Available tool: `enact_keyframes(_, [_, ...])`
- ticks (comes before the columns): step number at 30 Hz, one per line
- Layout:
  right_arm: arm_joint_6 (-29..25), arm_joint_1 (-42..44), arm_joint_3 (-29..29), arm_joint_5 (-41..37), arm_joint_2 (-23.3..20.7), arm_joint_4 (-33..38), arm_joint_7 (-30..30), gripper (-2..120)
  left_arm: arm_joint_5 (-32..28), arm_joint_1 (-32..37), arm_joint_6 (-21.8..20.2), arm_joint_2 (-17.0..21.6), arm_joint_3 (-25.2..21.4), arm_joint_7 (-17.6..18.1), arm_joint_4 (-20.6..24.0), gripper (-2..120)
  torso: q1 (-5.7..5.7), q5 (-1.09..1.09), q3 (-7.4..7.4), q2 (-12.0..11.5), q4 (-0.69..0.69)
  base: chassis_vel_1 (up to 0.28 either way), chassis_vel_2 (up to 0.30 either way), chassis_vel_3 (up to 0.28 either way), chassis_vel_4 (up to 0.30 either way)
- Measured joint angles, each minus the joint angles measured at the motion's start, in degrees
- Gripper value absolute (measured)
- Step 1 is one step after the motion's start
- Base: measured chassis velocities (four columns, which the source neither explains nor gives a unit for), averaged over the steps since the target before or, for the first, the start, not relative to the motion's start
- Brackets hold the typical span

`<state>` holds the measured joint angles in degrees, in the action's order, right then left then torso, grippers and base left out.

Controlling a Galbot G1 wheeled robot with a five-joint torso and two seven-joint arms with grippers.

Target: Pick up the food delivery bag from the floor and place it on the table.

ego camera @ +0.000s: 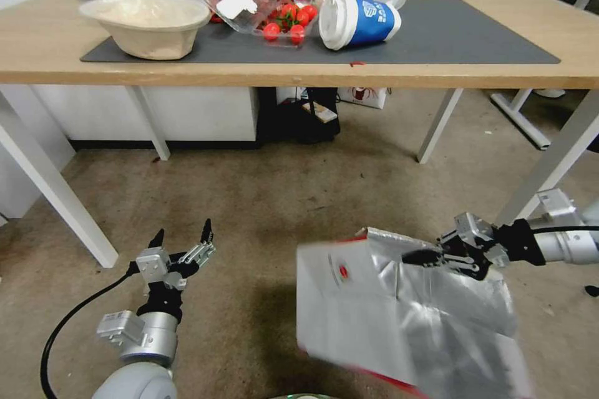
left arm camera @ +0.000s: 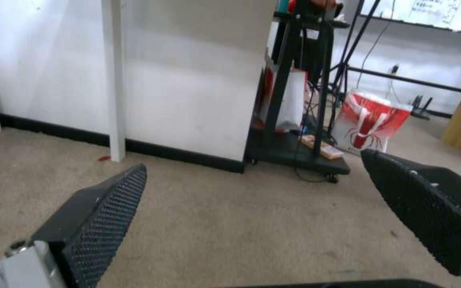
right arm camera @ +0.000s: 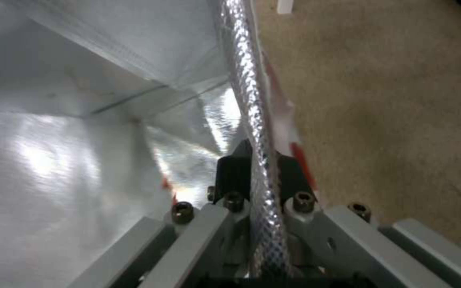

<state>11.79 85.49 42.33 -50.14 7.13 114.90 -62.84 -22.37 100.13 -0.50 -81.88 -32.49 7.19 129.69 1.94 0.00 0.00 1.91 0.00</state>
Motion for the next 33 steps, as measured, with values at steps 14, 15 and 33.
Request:
enact_keyframes(14, [3.9, 0.3, 0.2, -3.4, 0.8, 1.7, 0.3, 0, 0.3, 0.3, -1.1, -0.2, 0.1, -0.1, 1.1, 100, 0.00, 0.00, 0.00, 0.0, 0.00, 0.000, 0.000, 0.000, 0.000])
enact_keyframes(15, [4.1, 0.3, 0.1, -3.6, 1.2, 1.9, 0.4, 0, 0.3, 0.4, -1.1, -0.2, 0.1, -0.2, 1.1, 100, 0.00, 0.00, 0.00, 0.0, 0.00, 0.000, 0.000, 0.000, 0.000])
enact_keyframes(33, [4.3, 1.4, -1.2, -4.6, 4.7, 2.0, 1.8, 0, 0.3, 0.5, -1.1, -1.0, 0.9, -0.6, 1.6, 100, 0.00, 0.00, 0.00, 0.0, 0.00, 0.000, 0.000, 0.000, 0.000])
